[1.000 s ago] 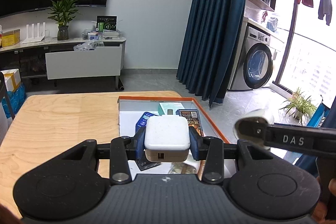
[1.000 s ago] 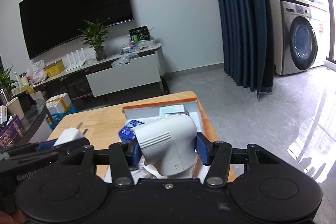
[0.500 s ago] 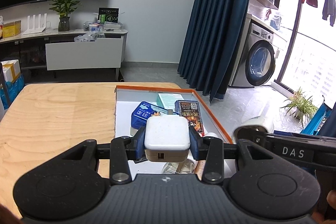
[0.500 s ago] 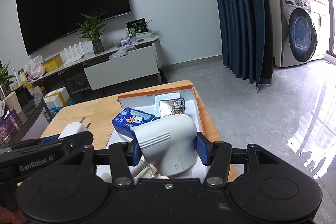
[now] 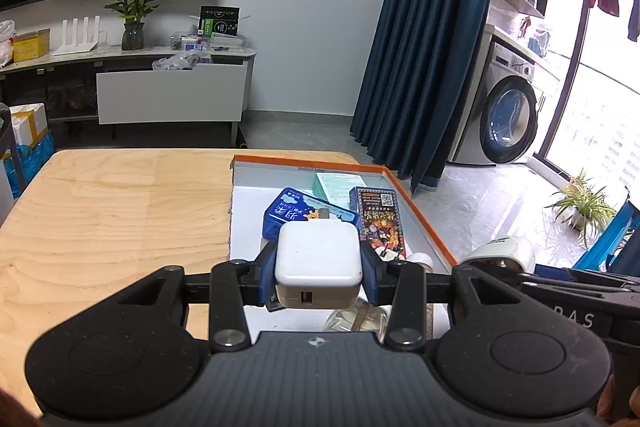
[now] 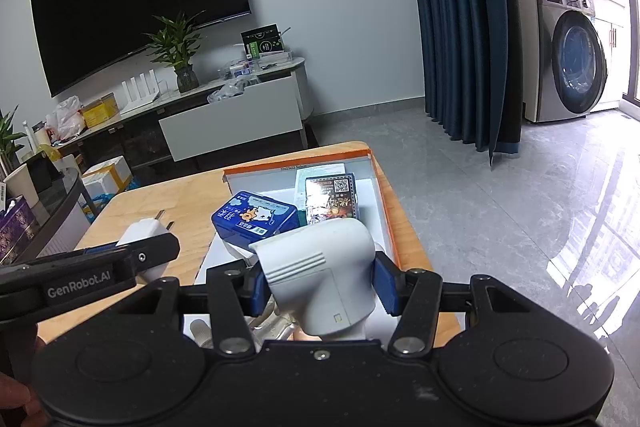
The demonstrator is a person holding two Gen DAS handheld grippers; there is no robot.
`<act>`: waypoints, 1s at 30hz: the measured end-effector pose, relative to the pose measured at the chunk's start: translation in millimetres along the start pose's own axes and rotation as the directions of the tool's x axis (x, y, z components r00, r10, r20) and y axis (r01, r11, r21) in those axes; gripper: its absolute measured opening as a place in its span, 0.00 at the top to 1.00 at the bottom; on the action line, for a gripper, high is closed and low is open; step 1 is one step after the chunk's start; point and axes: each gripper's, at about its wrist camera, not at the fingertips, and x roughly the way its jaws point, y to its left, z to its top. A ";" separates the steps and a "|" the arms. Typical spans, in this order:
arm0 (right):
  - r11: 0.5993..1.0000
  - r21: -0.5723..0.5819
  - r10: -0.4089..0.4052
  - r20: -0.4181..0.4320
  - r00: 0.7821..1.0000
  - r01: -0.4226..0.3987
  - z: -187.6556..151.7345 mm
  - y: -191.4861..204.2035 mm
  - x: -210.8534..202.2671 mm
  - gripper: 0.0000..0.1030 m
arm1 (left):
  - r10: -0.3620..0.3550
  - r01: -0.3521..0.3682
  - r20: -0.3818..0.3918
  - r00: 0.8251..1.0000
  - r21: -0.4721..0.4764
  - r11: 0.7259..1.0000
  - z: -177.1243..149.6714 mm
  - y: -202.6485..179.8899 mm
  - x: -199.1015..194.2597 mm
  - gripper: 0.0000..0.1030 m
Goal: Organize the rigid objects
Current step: 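Hold the cube charger with the left gripper while the right lowers the adapter into the lid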
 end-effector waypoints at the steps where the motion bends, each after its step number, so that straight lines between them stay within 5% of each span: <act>1: 1.000 0.002 -0.001 -0.003 1.000 0.001 -0.4 -0.2 0.5 0.39 | 0.005 -0.005 -0.001 1.000 -0.001 1.000 -0.1 0.4 0.3 0.59; 30: 1.000 0.002 -0.006 -0.045 0.999 0.006 -6.2 -0.3 17.4 0.39 | 0.014 -0.015 -0.038 0.999 -0.017 1.000 1.6 1.6 14.2 0.59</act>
